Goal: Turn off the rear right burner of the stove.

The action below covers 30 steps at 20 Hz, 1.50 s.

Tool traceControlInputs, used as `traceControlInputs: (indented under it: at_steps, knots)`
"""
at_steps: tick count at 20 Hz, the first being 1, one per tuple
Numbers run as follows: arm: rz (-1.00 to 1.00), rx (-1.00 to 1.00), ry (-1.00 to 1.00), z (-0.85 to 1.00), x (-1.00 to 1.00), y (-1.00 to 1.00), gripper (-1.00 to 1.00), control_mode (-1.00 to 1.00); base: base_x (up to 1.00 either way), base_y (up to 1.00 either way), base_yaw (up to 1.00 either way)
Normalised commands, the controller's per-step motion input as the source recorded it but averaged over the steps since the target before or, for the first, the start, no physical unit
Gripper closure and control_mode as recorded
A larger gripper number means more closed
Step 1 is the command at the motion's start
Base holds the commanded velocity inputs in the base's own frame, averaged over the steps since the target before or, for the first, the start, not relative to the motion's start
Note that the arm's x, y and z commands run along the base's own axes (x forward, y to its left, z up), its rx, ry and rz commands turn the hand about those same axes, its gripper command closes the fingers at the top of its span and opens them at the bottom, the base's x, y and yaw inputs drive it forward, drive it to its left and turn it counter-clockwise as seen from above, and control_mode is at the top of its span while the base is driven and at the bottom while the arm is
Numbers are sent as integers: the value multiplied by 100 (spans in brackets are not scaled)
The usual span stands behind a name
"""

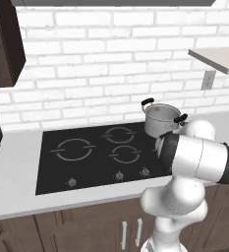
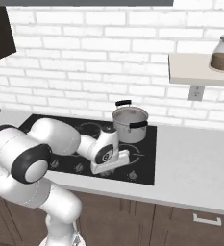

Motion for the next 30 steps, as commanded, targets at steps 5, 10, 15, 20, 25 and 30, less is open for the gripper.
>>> traceControlInputs:
  at_steps: [5, 10, 15, 20, 25, 30]
  knots:
    - [-67, 0, -21, 0, 37, 0, 100, -100, 0, 0, 0]
    - [-66, 0, -13, 0, 88, 13, 100, -100, 0, 0, 0]
    - [-64, 1, -19, 0, 55, 11, 100, -100, 0, 0, 0]
    - [-73, -6, -33, 0, 31, 31, 100, -100, 0, 0, 0]
    - [-88, 0, -24, 0, 26, 50, 100, -100, 0, 0, 0]
    - [-92, 17, -13, -8, 8, 21, 100, -100, 0, 0, 0]
